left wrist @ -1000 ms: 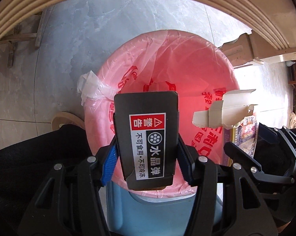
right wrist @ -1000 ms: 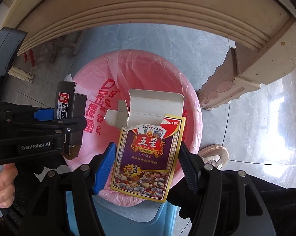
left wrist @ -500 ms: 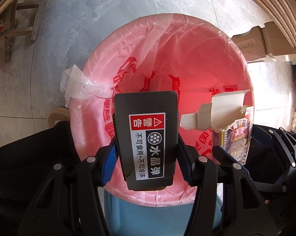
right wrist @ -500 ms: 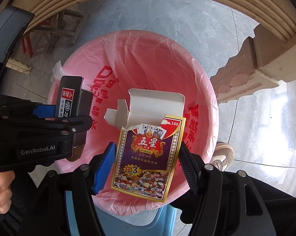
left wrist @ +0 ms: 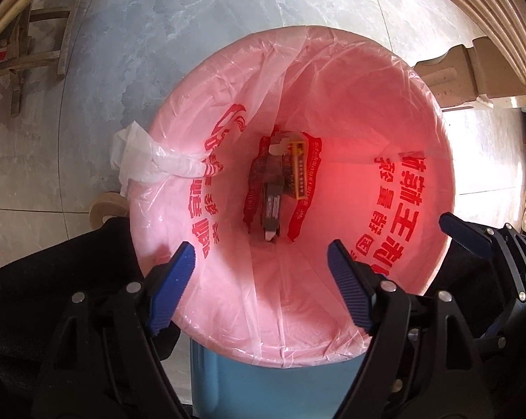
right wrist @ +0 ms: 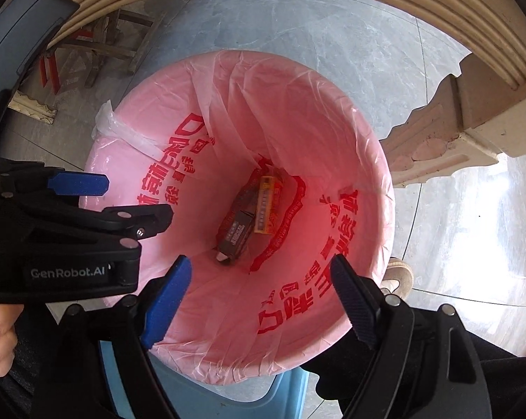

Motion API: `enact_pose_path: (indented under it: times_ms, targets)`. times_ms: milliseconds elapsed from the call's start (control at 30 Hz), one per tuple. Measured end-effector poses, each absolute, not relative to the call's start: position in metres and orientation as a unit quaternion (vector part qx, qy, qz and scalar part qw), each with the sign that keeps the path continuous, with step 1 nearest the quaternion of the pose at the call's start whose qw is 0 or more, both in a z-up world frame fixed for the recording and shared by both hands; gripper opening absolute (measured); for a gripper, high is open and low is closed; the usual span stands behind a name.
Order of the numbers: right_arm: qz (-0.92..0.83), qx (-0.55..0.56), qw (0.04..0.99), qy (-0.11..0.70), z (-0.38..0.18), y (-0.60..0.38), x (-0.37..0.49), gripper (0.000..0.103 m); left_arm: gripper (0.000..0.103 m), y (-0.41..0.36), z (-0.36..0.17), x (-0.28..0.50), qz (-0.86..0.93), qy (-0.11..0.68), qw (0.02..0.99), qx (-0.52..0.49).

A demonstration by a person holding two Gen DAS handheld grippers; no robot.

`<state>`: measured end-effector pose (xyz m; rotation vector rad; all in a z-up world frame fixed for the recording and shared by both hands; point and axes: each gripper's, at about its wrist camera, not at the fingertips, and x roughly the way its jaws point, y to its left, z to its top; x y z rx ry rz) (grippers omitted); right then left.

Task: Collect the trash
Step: 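Move both tools back toward the red cup and milk carton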

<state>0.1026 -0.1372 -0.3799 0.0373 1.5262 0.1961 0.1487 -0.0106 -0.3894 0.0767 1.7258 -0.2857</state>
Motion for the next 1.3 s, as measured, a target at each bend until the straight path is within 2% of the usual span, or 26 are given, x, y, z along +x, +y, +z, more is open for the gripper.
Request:
enact_pose_path:
  times_ms: [333,500,733,800,900,1067,1133,1300]
  targets:
    - [0.089,0.03,0.72,0.687,-0.374,-0.141,0.102,0.08,0.077,-0.013,-0.382,0.147,-0.118,0.75,0.648,0.052]
    - [0.09,0.046,0.726,0.68,-0.354,-0.149,0.097,0.08,0.077,-0.014,-0.357,0.141,-0.12,0.734,0.665,0.074]
    - [0.092,0.077,0.756,0.643,-0.282,-0.179,0.089,0.08,0.077,0.005,-0.256,0.135,-0.161,0.678,0.709,0.106]
    - [0.092,0.098,0.768,0.626,-0.253,-0.193,0.093,0.085,0.077,0.014,-0.216,0.141,-0.17,0.657,0.726,0.114]
    - [0.09,0.114,0.795,0.589,-0.202,-0.21,0.103,0.089,0.084,0.025,-0.156,0.158,-0.17,0.621,0.754,0.127]
    - [0.089,0.085,0.843,0.523,-0.108,-0.224,0.127,0.092,0.085,0.031,-0.069,0.2,-0.177,0.593,0.776,0.124]
    - [0.092,0.08,0.86,0.496,-0.073,-0.229,0.138,0.096,0.086,0.025,-0.043,0.216,-0.18,0.581,0.782,0.139]
    - [0.115,0.086,0.87,0.471,-0.01,-0.233,0.171,0.096,0.087,0.003,0.001,0.261,-0.179,0.559,0.786,0.195]
